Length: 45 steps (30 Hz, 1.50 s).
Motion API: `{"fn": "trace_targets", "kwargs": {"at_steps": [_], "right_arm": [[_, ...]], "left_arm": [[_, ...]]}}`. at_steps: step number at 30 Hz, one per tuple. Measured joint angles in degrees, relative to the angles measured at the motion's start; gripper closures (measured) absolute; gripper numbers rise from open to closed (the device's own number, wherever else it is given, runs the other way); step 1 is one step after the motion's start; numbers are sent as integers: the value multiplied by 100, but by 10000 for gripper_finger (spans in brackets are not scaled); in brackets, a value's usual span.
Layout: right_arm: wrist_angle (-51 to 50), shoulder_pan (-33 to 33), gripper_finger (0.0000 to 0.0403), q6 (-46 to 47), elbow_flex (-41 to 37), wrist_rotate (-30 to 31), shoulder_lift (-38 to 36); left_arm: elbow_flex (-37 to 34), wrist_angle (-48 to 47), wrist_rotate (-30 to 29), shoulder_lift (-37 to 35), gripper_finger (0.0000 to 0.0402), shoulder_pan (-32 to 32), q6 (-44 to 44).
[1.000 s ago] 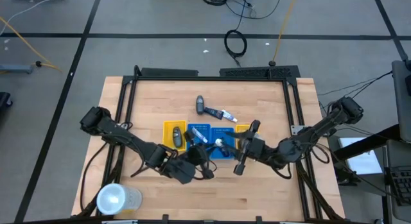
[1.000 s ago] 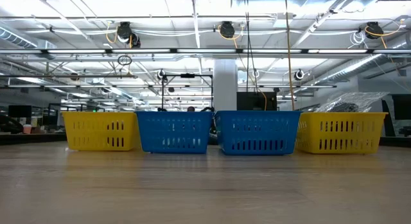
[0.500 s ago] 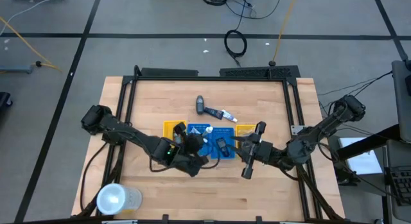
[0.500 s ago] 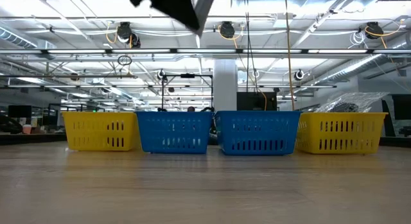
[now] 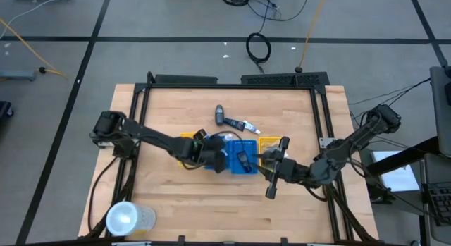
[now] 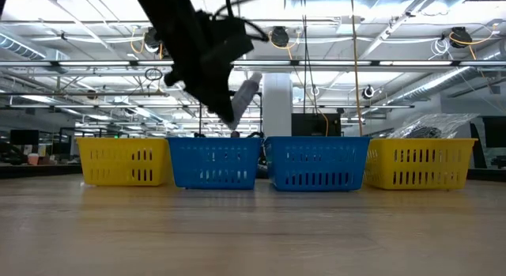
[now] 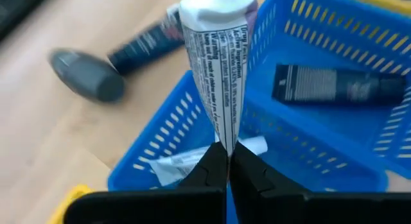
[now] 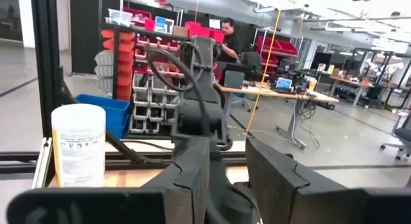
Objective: Pick & Place Travel size toiletries
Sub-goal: Put the white toothpaste into the left blue basket, then put the blue shaving cream into the right blue basket
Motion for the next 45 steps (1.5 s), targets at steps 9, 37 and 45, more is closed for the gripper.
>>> {"fn": "trace_targets", "kwargs": {"at_steps": [9,37,45], "right_arm": [[-249,-2,310,145,0,-2,0],[-455,-14,309,126,-2,0,0],[-595,-20,310,119,-9,1,0]], "left_arm": [[-263,42,1209,0,402,354,-109],[-162,21,1312,-152,328,196,931],[-48,51,375,-820,327,444,2250]]}}
